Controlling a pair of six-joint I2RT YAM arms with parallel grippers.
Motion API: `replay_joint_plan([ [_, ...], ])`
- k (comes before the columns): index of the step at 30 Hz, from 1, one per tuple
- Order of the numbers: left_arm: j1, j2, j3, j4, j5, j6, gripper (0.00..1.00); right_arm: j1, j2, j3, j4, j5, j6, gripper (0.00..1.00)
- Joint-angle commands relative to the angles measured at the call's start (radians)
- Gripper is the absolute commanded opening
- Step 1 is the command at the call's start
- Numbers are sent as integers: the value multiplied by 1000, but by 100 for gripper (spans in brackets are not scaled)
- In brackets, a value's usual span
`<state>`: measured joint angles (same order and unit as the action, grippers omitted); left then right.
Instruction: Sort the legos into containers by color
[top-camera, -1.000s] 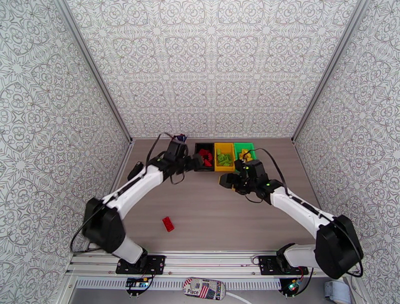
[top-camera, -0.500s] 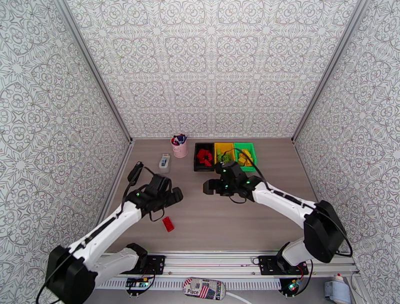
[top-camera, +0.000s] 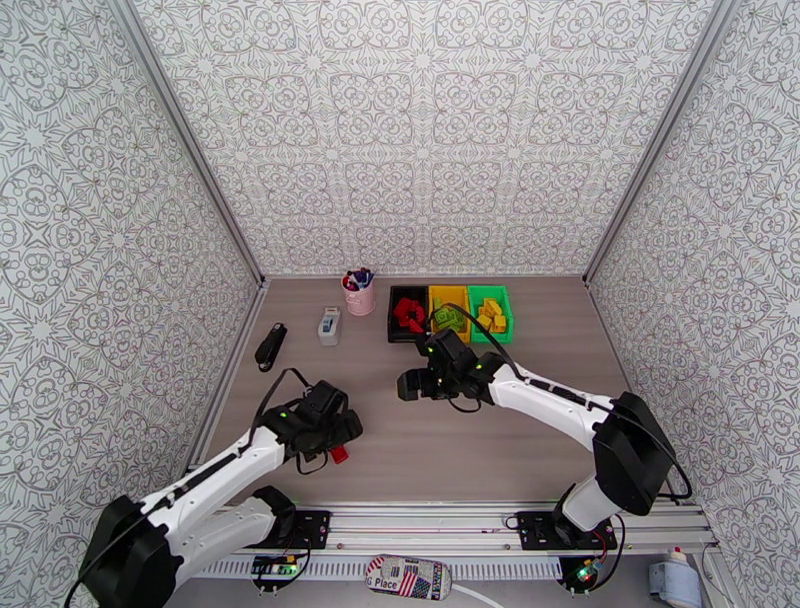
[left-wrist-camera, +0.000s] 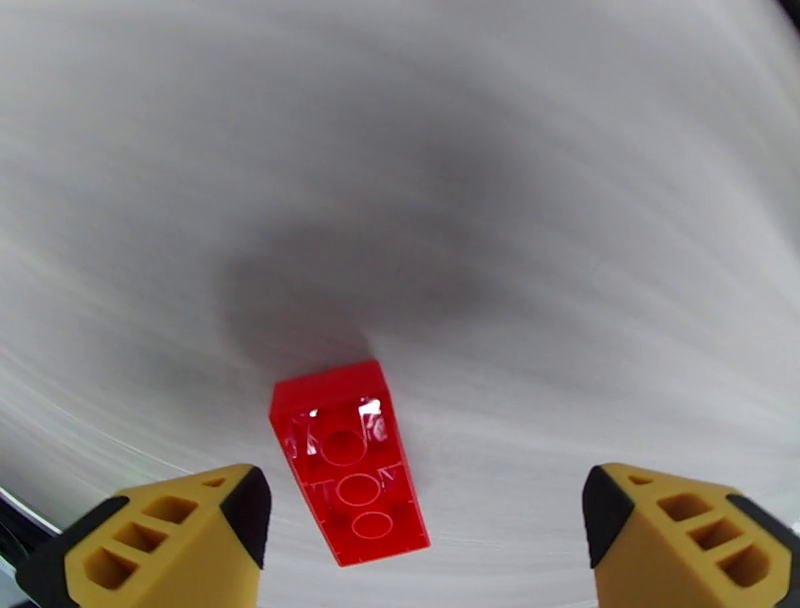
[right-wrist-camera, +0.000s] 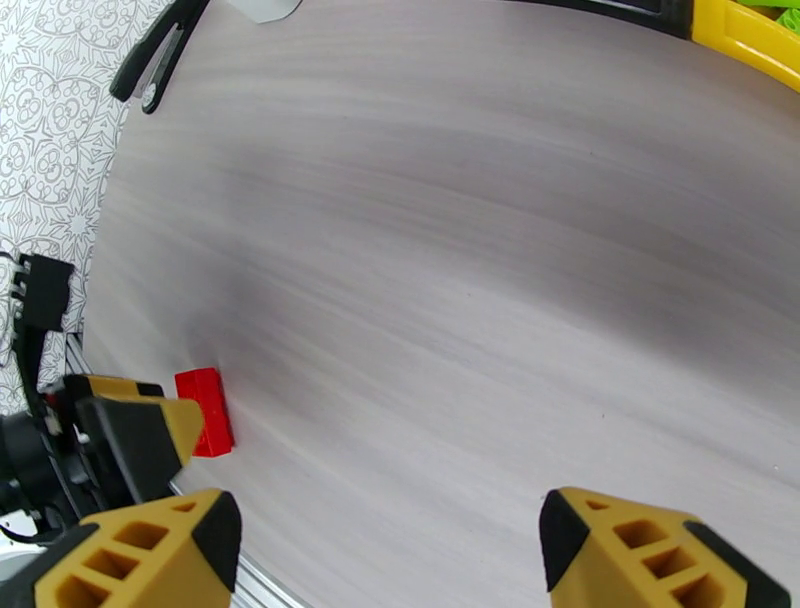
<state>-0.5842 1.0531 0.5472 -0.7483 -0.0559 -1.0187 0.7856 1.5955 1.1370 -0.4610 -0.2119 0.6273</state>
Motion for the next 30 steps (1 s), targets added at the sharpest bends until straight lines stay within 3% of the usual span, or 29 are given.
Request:
replay_joint_plan([
  [1, -24, 13, -31, 31, 2, -49, 82, 3, 3, -5, -15, 24, -15, 83],
  [18, -32, 114, -49, 87, -4, -37, 65, 4, -11, -52, 17, 30, -5, 83],
  [30, -36, 124, -20, 113, 37, -5, 38, -36, -87, -94, 8, 65, -5, 83],
])
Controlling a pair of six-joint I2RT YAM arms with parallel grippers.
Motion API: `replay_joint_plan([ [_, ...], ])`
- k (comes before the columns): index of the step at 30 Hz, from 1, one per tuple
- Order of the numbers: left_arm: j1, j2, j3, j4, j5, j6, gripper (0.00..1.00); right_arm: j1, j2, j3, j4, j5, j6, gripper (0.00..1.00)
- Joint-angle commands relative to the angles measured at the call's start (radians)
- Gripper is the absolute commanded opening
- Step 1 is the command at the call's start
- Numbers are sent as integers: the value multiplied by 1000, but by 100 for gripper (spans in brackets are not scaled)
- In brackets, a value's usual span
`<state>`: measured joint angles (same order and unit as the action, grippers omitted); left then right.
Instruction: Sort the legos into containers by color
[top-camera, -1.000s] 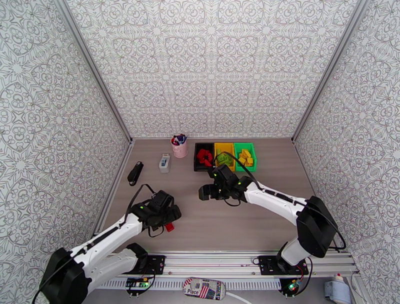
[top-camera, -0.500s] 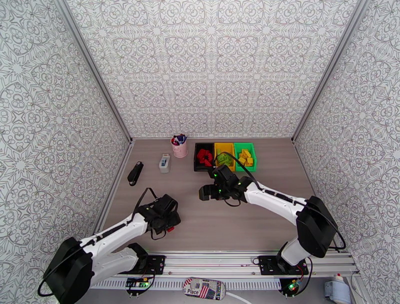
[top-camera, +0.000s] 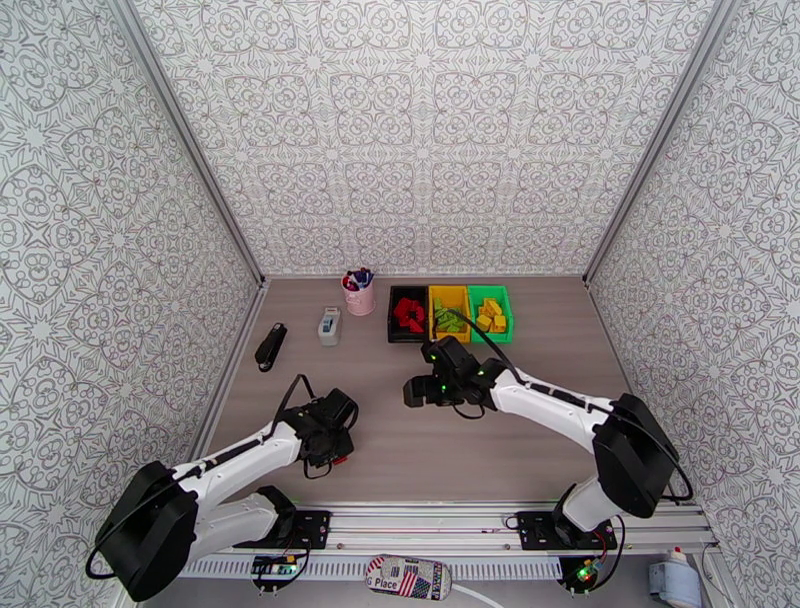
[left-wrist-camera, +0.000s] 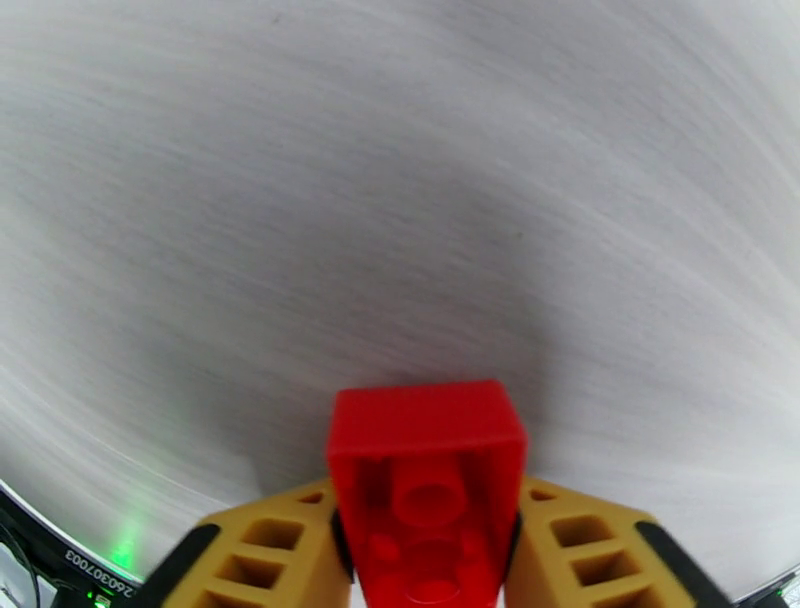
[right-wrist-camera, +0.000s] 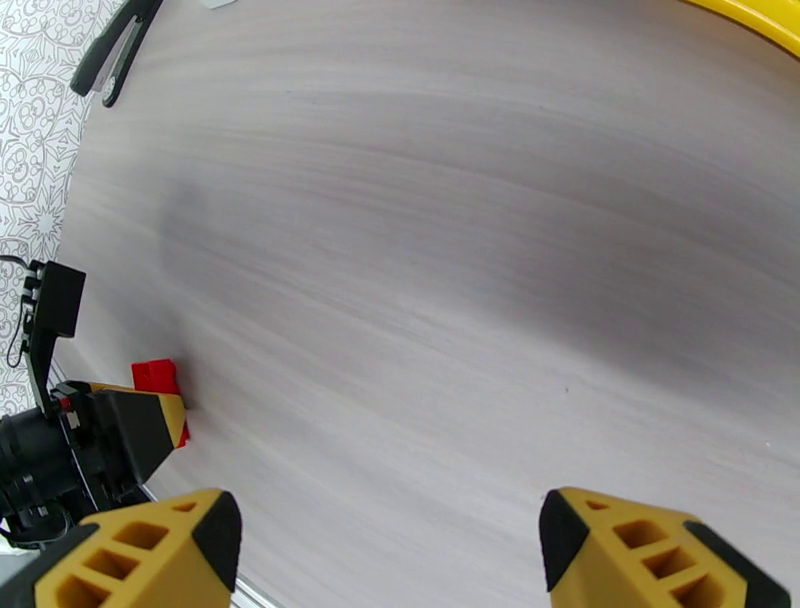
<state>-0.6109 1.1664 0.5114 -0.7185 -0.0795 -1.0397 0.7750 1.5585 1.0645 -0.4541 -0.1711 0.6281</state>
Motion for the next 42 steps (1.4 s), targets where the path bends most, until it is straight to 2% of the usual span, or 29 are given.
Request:
replay_joint_plan([
  [1, -9, 6, 22, 92, 68, 20, 38, -34, -58, -27, 0, 23, -7, 83],
  [7, 14, 30, 114, 156, 113, 83, 37, -113, -125, -78, 14, -25, -1, 83],
  [12, 83, 133, 262, 230, 172, 168, 36, -182, -177, -127, 48, -84, 20, 83],
  [16, 134, 282, 462, 236, 214, 248, 36, -227, -221, -154, 50, -107, 30, 83],
  [22, 168, 578, 879, 153, 242, 378, 36, -274, -287, -174, 13, -111, 27, 83],
  [26, 196, 766, 1129, 100, 264, 413, 36, -295, -317, -178, -12, -110, 24, 83],
  [30, 223, 928, 1354, 49, 302, 432, 46, -304, -331, -175, -33, -107, 21, 83],
  [31, 221, 952, 1395, 33, 304, 437, 52, -306, -334, -173, -38, -105, 21, 83],
  [33, 218, 988, 1458, -2, 305, 446, 71, -309, -337, -169, -45, -103, 22, 83],
  [34, 216, 988, 1462, -4, 307, 448, 75, -310, -339, -169, -46, -101, 22, 83],
  [36, 207, 960, 1429, 10, 301, 449, 81, -312, -340, -167, -49, -98, 22, 83],
  [42, 180, 750, 1172, 138, 279, 457, 87, -320, -324, -140, -57, -93, 13, 85],
])
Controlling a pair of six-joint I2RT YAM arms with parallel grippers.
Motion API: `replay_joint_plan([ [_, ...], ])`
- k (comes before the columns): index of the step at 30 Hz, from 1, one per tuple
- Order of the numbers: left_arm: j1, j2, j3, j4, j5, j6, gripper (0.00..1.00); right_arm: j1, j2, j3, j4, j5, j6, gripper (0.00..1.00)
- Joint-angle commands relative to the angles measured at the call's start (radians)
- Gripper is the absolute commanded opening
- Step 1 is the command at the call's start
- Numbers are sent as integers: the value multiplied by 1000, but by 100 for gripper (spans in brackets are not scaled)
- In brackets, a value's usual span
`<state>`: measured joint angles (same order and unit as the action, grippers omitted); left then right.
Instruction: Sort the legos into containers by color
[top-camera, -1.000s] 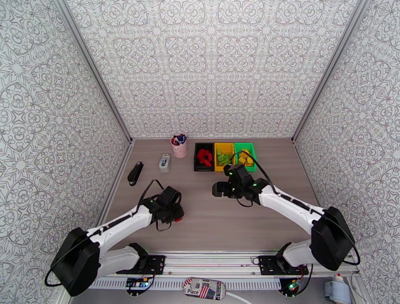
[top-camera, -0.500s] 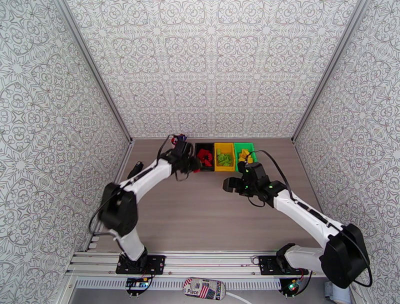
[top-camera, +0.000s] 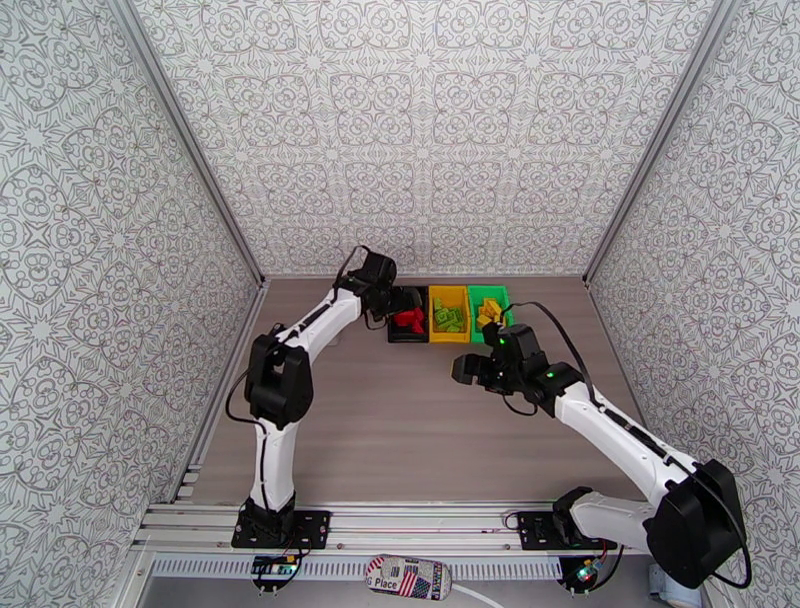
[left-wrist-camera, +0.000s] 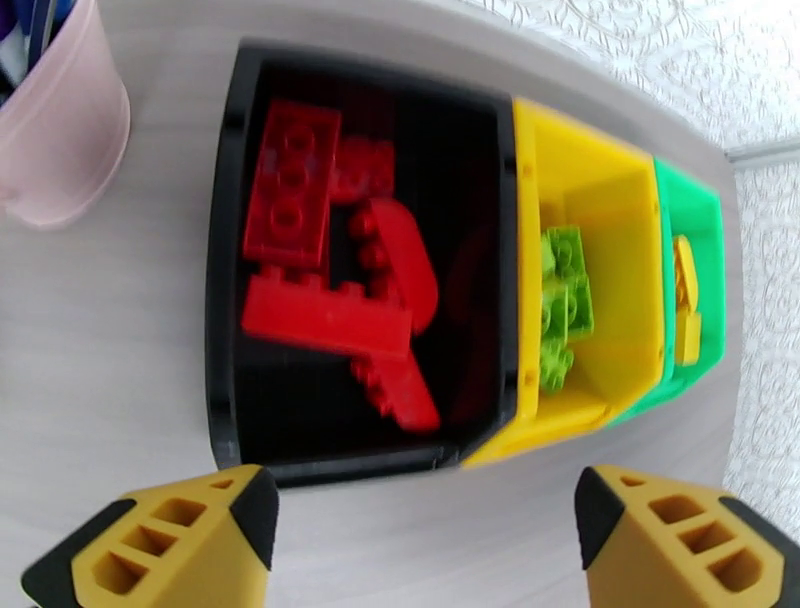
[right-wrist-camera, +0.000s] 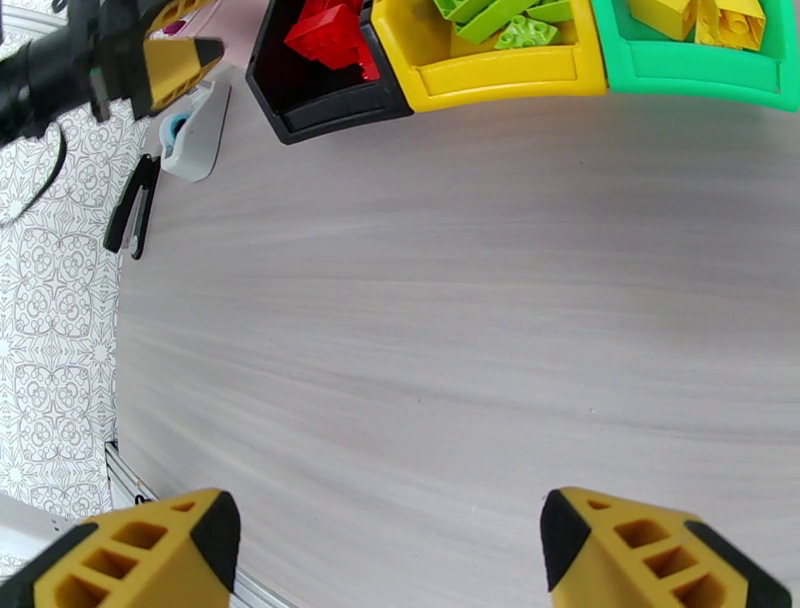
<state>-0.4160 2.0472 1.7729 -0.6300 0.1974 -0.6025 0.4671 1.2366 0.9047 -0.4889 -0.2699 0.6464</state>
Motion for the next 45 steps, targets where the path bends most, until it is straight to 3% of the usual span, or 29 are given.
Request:
replay_joint_plan([
  [1, -18, -171, -139, 74, 1, 20, 88, -13, 2, 27, -23, 8, -7, 84],
  [10, -17, -564, -482, 182, -83, 108, 99, -40, 11, 111, -73, 60, -41, 88],
  [16, 35, -792, -603, 213, -181, 152, 99, -77, -28, 173, -129, 215, -54, 89],
  [21, 54, -940, -685, 262, -310, 241, 99, -84, -111, 188, -120, 440, -77, 96],
  [24, 56, -986, -707, 248, -352, 319, 99, -84, -196, 74, 21, 605, -83, 82],
  [26, 57, -1022, -774, 295, -383, 360, 99, -84, -273, -1, 121, 659, -160, 99],
  [32, 58, -1239, -1154, 735, -453, 405, 99, -84, -463, -214, 456, 674, -417, 99],
  [35, 81, -1303, -1297, 888, -532, 393, 99, -88, -419, -212, 475, 757, -488, 99],
  [38, 159, -1274, -1345, 851, -631, 367, 99, -122, -317, -255, 576, 799, -563, 99],
  [45, 276, -1151, -1499, 970, -786, 473, 99, -301, -47, -351, 731, 863, -558, 99],
])
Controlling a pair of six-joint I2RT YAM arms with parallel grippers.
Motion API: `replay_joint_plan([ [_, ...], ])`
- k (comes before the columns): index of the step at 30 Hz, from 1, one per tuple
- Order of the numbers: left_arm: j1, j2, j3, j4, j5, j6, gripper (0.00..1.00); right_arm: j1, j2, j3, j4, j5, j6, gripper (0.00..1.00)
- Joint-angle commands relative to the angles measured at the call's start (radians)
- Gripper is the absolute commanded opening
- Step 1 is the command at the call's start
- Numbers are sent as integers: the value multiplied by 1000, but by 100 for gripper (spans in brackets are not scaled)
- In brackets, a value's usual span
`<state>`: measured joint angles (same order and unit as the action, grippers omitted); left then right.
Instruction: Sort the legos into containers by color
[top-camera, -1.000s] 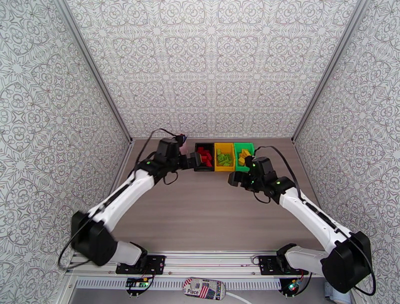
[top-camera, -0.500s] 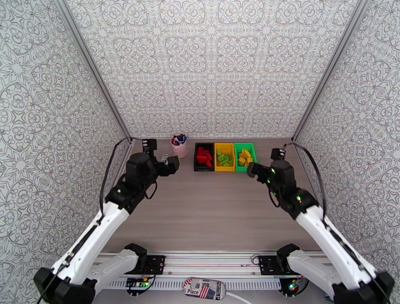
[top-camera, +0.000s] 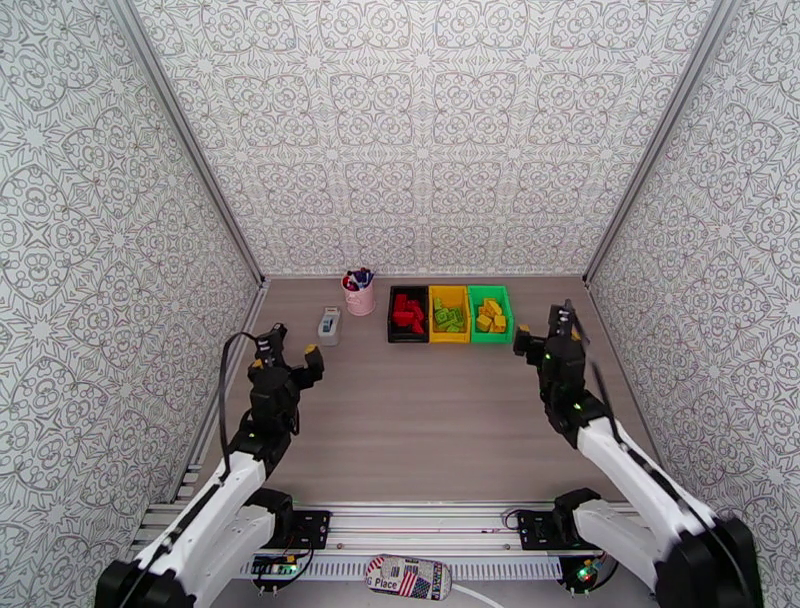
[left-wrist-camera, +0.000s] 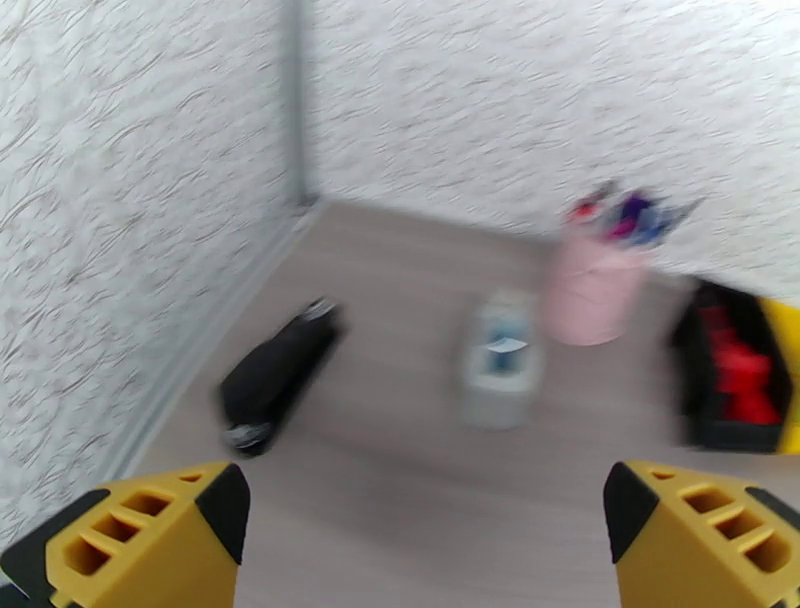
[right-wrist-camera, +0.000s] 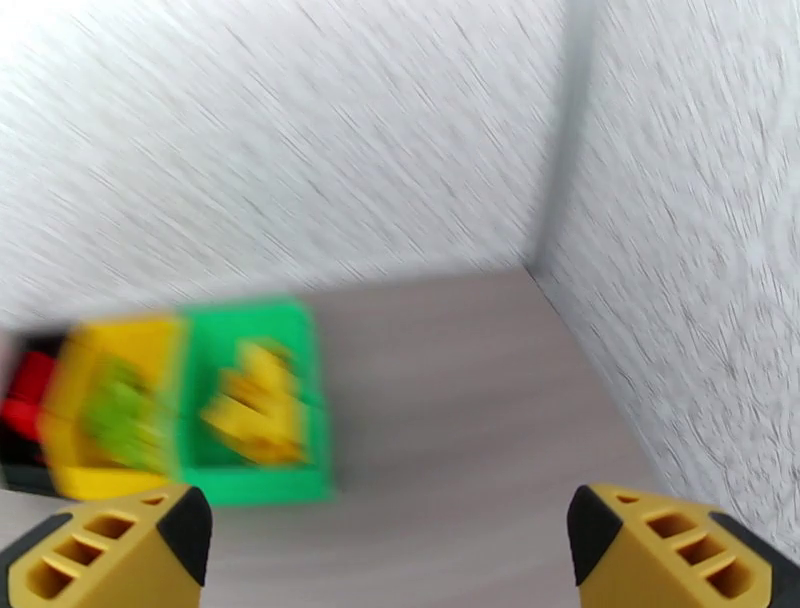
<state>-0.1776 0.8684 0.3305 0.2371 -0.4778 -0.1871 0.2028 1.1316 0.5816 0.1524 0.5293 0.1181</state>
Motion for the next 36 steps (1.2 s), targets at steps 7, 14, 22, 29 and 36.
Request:
replay_joint_plan([
  [7, 141, 175, -72, 232, -17, 70, 99, -68, 185, -152, 401, 44, -75, 99],
  [14, 162, 421, -46, 580, 138, 188, 99, -93, 277, -205, 647, -143, -73, 99],
  [22, 187, 686, -120, 991, 219, 176, 99, -126, 399, -219, 778, -242, -71, 99],
  [29, 221, 676, 37, 689, 248, 147, 99, -132, 392, -222, 781, -246, -69, 99],
  [36, 222, 674, 38, 685, 248, 144, 99, -132, 392, -220, 776, -246, -68, 99],
])
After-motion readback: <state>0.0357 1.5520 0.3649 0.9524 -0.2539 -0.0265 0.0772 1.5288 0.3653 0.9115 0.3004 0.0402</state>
